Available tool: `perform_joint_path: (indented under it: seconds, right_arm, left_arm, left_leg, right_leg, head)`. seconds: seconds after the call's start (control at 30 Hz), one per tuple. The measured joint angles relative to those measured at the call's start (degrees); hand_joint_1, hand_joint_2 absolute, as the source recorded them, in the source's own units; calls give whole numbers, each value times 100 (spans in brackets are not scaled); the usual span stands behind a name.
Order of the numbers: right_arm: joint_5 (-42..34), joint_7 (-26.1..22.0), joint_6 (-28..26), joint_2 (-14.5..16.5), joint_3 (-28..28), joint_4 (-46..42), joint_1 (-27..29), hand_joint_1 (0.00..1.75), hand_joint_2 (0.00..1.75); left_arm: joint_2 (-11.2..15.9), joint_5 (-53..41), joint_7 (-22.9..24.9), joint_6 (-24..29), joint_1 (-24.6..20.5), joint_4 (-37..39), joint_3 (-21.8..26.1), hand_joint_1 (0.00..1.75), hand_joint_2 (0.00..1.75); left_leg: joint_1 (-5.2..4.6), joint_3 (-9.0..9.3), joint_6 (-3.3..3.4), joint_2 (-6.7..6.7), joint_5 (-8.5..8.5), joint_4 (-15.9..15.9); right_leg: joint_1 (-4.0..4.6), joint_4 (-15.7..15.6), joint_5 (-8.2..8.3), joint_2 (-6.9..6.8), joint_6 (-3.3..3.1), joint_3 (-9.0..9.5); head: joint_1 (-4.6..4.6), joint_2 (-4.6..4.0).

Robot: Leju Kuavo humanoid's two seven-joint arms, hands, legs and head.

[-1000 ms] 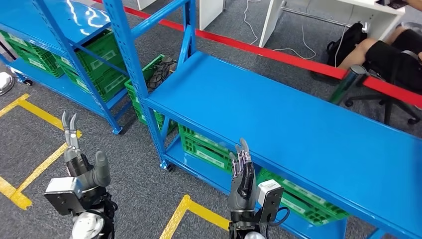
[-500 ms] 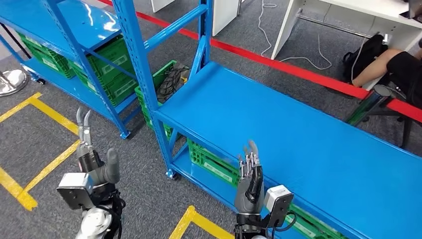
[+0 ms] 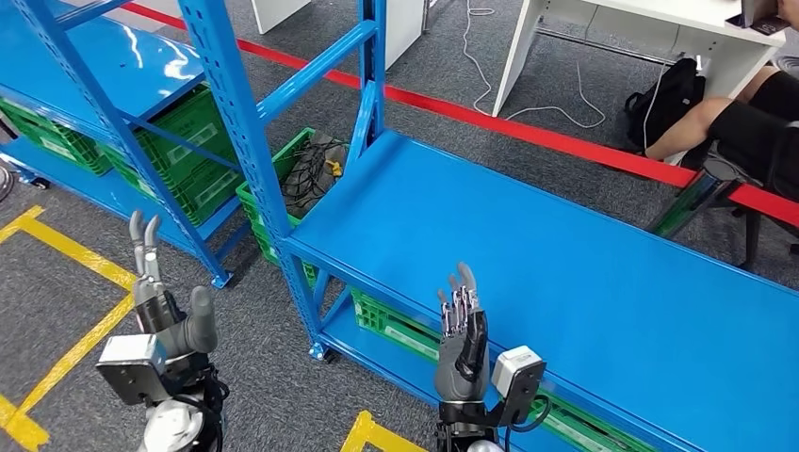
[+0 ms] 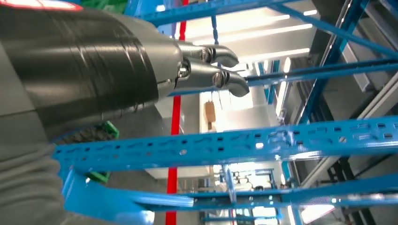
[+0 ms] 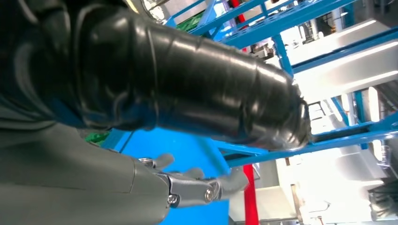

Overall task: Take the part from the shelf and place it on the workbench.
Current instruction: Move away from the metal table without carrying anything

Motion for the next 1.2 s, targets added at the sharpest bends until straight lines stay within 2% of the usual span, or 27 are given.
perform_joint_path:
  seconds: [0.03,0.1,0.13,0.17,0.2,0.23,0.3,0.37,0.4,0.47,0.53,0.6,0.63,0.67,0.7,0.73,0.77,0.83,0.87,0.9,0.93,0.97,1.0,1.03,1.1,1.17,1.2]
  right_arm:
    - [-1,-2,-2,-3,-1,-1,0,0,0]
    - [-4,-4,-7,-7,-2,0,5,0,0]
    - [-7,-4,-8,-10,-2,2,13,0,0]
    - [-10,-4,-9,-15,-3,3,22,0,0]
    - [-11,-4,-10,-21,-3,3,28,0,0]
    - [-11,-4,-12,-25,-3,3,32,0,0]
    - [-11,-4,-18,-28,-4,2,32,0,0]
    - [-15,-5,-25,-26,-5,1,30,0,0]
    - [-18,-7,-27,-25,-5,1,30,0,0]
    - [-28,-15,-34,-22,-6,-2,35,0,0]
    - [-44,-25,-46,-13,-11,-6,39,0,0]
    - [-63,-31,-52,-3,-16,-5,37,0,0]
    - [-70,-32,-53,-1,-18,-4,37,0,0]
    - [-74,-32,-55,0,-20,-3,39,0,0]
    - [-78,-33,-56,-1,-22,-2,41,0,0]
    - [-79,-34,-58,-1,-23,-1,42,0,0]
    - [-80,-35,-59,0,-25,-1,42,0,0]
    - [-82,-42,-61,2,-28,-1,40,0,0]
    - [-83,-46,-61,3,-29,-1,38,0,0]
    - [-84,-50,-62,3,-31,-1,38,0,0]
    - [-85,-52,-65,1,-33,-1,37,0,0]
    - [-86,-55,-67,-2,-38,-2,41,0,0]
    - [-86,-57,-70,-6,-44,-3,43,0,0]
    - [-86,-60,-73,-9,-50,-4,43,0,0]
    - [-86,-63,-75,-10,-60,-5,41,0,0]
    - [-89,-63,-77,-10,-64,-4,52,0,0]
    - [-91,-63,-77,-13,-66,-3,60,0,0]
  left_arm:
    - [-5,1,-3,-6,-15,-1,-1,0,0]
    - [-10,3,-10,-10,-22,1,-1,0,0]
    - [-11,5,-10,-11,-22,3,-2,0,0]
    - [-11,8,-10,-11,-20,5,-2,0,0]
    - [-13,11,-10,-11,-22,6,-2,0,0]
    - [-13,15,-10,-11,-24,6,-2,0,0]
    - [-16,19,-11,-13,-29,6,-2,0,0]
    - [-17,21,-14,-13,-30,4,-2,0,0]
    - [-17,24,-14,-13,-29,4,-2,0,0]
    - [-17,30,-13,-13,-34,2,-2,0,0]
    - [-14,33,-14,-11,-39,1,-2,0,0]
    - [-12,41,-14,-7,-32,2,-4,0,0]
    - [-11,45,-13,-5,-27,5,-6,0,0]
    - [-10,50,-13,-3,-23,8,-7,0,0]
    - [-8,52,-13,-2,-21,11,-7,0,0]
    - [-6,54,-13,-1,-23,13,-7,0,0]
    - [-5,55,-13,0,-25,14,-7,0,0]
    - [-4,54,-12,-1,-32,13,-7,0,0]
    - [-4,54,-10,-2,-33,13,-8,0,0]
    - [-5,54,-9,-3,-34,12,-9,0,0]
    - [-8,54,-9,-5,-34,11,-10,0,0]
    - [-10,55,-7,-6,-37,11,-9,0,0]
    - [-15,55,-5,-8,-41,11,-8,0,0]
    - [-20,55,-5,-10,-43,11,-5,0,0]
    - [-27,55,-3,-13,-40,12,-3,0,0]
    - [-27,55,2,-15,-31,14,-2,0,0]
    - [-28,55,4,-15,-29,15,-2,0,0]
  left_leg:
    - [-5,32,33,40,-1,-26]
    - [-30,75,77,127,-18,-61]
    - [-42,84,93,175,-31,-64]
    - [-54,91,105,224,-43,-65]
    - [-63,100,110,271,-55,-64]
    - [-68,117,109,320,-65,-64]
    - [-83,165,85,408,-89,-64]
    - [-90,210,30,486,-110,-79]
    - [-90,235,-8,533,-113,-101]
    - [-69,274,-87,608,-120,-144]
    - [-61,196,-128,436,-281,58]
    - [-75,-103,-128,153,-599,702]
    - [-89,-283,-122,86,-715,1055]
    - [-104,-425,-109,53,-743,1292]
    - [-120,-480,-87,35,-661,1321]
    - [-138,-436,-52,2,-481,1132]
    - [-155,-307,-9,-68,-245,773]
    - [-162,0,79,-324,38,58]
    - [-167,102,104,-411,76,-141]
    - [-170,153,120,-443,54,-214]
    - [-176,182,122,-391,58,-248]
    - [-171,201,138,-319,67,-270]
    - [-158,226,155,-249,70,-301]
    - [-145,251,178,-173,71,-335]
    - [-144,279,214,-17,54,-364]
    - [-154,280,224,158,26,-361]
    - [-155,283,221,243,14,-356]
  right_leg:
    - [2,217,-116,-56,8,-95]
    - [13,925,-428,-157,15,-466]
    - [17,1250,-529,-170,12,-661]
    - [19,1422,-539,-176,3,-787]
    - [23,1383,-443,-187,-13,-808]
    - [31,1130,-258,-216,-37,-715]
    - [70,360,125,-424,-101,-372]
    - [122,-78,273,-593,-140,-188]
    - [142,-119,270,-592,-151,-188]
    - [139,-183,320,-445,-197,-151]
    - [105,-268,402,-308,-262,-63]
    - [99,-298,453,-165,-312,-32]
    - [111,-297,465,-87,-325,-40]
    - [127,-296,467,0,-328,-43]
    - [146,-295,466,89,-331,-40]
    - [165,-295,464,181,-333,-32]
    - [180,-295,460,272,-333,-21]
    - [200,-285,447,427,-317,-28]
    - [191,-282,448,493,-294,-51]
    - [175,-283,451,556,-266,-80]
    - [157,-285,458,624,-233,-109]
    - [148,-282,453,634,-200,-138]
    - [159,-228,417,541,-167,-177]
    - [170,-81,337,375,-135,-260]
    - [167,557,43,-27,-77,-586]
    - [126,1233,-193,-177,-38,-939]
    - [111,1327,-180,-200,-28,-992]
  head:
    - [49,0]
    - [136,0]
    - [161,0]
    - [185,0]
    - [208,0]
    - [228,0]
    - [268,0]
    - [281,0]
    - [281,0]
    - [273,0]
    - [222,0]
    - [121,0]
    - [73,0]
    - [29,0]
    - [-3,0]
    - [-30,0]
    - [-55,0]
    - [-76,0]
    - [-81,0]
    - [-85,0]
    - [-93,0]
    - [-111,0]
    - [-109,0]
    - [-81,0]
    - [-2,0]
    - [56,0]
    - [77,0]
